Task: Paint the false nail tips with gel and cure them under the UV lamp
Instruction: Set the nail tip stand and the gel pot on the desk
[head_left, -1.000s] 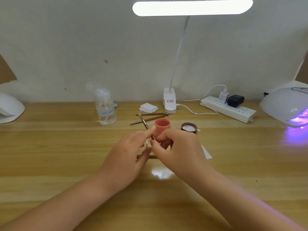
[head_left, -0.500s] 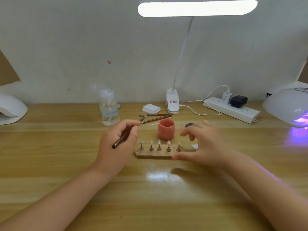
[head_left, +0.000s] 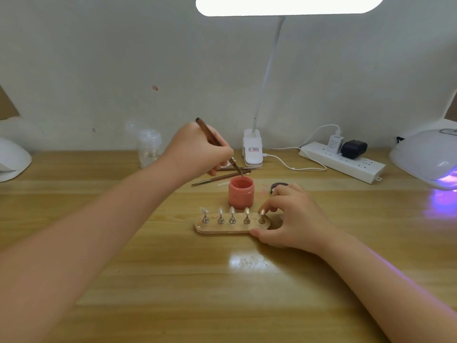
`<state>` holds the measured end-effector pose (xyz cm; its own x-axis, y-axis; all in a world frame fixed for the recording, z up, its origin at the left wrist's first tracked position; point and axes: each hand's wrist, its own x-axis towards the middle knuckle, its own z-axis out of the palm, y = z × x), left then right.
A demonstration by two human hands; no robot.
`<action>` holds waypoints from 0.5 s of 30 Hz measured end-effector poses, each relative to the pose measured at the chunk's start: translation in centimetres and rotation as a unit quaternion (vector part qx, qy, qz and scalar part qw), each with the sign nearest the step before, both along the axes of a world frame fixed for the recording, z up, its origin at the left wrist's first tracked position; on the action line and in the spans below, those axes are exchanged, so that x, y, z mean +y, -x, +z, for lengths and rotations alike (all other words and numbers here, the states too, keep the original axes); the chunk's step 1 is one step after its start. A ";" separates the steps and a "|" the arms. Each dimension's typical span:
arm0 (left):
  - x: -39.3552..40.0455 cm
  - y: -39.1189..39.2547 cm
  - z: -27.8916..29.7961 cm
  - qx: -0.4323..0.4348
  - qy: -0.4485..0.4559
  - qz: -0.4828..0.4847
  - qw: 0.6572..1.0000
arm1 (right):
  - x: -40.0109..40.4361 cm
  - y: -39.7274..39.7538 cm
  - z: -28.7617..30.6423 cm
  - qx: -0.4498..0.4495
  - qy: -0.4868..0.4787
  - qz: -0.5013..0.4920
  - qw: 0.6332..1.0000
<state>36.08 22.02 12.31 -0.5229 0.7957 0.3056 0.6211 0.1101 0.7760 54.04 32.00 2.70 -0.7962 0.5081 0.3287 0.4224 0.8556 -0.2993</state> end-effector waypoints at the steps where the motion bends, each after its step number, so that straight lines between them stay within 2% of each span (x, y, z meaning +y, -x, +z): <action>1: 0.6 0.0 0.1 0.000 0.013 -0.002 1.000 | 0.2 -0.1 0.0 0.002 0.005 -0.006 1.000; 6: 2.8 -0.1 -0.5 0.032 0.101 -0.008 0.994 | 0.8 -0.4 -0.1 0.021 0.032 -0.005 0.999; 15: 4.0 0.0 -1.9 0.034 0.170 -0.014 0.985 | 1.1 -0.4 -0.4 0.029 0.019 0.001 0.999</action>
